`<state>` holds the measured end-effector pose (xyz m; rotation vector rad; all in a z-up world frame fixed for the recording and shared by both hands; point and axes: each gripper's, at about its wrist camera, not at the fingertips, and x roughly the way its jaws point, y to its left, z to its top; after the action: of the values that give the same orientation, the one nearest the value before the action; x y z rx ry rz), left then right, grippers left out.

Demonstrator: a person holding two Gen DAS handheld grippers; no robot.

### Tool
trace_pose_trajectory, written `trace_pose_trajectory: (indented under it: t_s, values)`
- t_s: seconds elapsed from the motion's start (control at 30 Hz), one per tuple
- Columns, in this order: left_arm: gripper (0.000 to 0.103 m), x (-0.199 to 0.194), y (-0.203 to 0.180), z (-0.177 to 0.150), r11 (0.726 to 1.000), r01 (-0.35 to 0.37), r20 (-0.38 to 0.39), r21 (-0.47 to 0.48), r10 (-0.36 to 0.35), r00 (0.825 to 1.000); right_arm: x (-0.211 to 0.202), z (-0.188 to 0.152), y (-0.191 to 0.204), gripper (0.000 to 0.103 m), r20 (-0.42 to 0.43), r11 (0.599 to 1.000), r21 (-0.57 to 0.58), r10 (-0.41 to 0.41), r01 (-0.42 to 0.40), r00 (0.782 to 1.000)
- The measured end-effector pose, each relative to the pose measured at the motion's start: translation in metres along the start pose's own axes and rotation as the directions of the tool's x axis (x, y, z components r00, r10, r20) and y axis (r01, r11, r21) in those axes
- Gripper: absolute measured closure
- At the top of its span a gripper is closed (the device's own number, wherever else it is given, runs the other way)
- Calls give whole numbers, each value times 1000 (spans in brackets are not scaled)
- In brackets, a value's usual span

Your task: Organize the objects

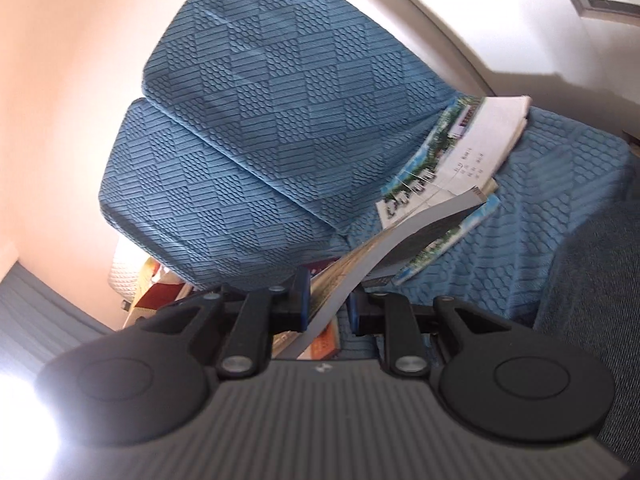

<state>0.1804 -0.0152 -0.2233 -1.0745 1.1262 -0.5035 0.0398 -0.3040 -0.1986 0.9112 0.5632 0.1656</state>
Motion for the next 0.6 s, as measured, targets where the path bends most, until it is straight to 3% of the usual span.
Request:
trace_pose_trajectory:
  t_s: [0.23, 0.43, 0.6]
  values:
    - [83, 8, 2, 2, 1000, -3, -23, 13, 3, 1000, -8, -8, -1, 81, 6, 999, -9, -36, 36, 999]
    - [72, 4, 25, -3, 999, -41, -40, -32, 40, 998, -15, -21, 12, 81, -16, 995, -81, -63, 61, 998]
    - [60, 0, 44, -4, 992, -106, -56, -66, 102, 993, -11, -36, 18, 81, -88, 993, -90, -89, 81, 992]
